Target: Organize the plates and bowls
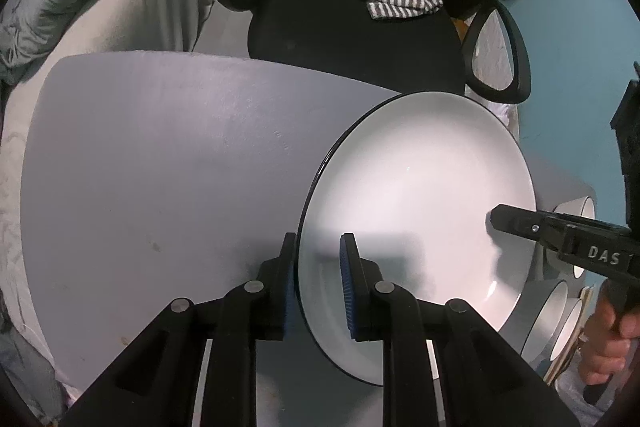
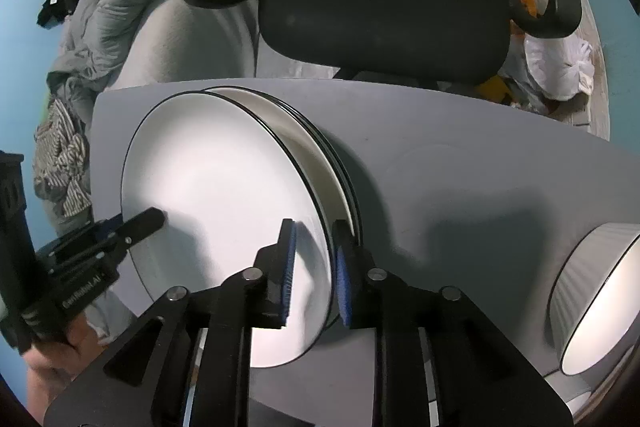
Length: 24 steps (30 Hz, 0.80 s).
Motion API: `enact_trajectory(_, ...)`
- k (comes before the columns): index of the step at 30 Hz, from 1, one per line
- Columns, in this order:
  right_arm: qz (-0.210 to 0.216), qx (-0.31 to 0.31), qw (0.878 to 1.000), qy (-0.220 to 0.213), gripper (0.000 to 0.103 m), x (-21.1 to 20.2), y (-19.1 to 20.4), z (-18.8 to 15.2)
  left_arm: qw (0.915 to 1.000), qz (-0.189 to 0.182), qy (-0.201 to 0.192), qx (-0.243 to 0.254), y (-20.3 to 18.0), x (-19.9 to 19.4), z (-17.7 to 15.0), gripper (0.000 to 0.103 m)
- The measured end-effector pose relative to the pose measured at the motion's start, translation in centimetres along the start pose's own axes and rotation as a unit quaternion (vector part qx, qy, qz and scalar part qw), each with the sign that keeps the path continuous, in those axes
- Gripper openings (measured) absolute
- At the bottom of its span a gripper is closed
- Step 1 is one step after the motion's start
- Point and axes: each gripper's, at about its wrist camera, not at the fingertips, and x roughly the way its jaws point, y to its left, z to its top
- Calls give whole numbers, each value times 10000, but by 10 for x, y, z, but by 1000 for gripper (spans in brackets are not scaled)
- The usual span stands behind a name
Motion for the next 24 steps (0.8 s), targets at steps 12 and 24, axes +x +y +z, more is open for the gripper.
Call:
enact_trajectory(12,-344,252,9971,630,52,6,13,10,9994,-119,150,-286,4,3,-1,21)
enact_trajectory(24,-722,127,9949,694,66,4,29,6,9995,-184,58,-243,-10,-11,-15,42)
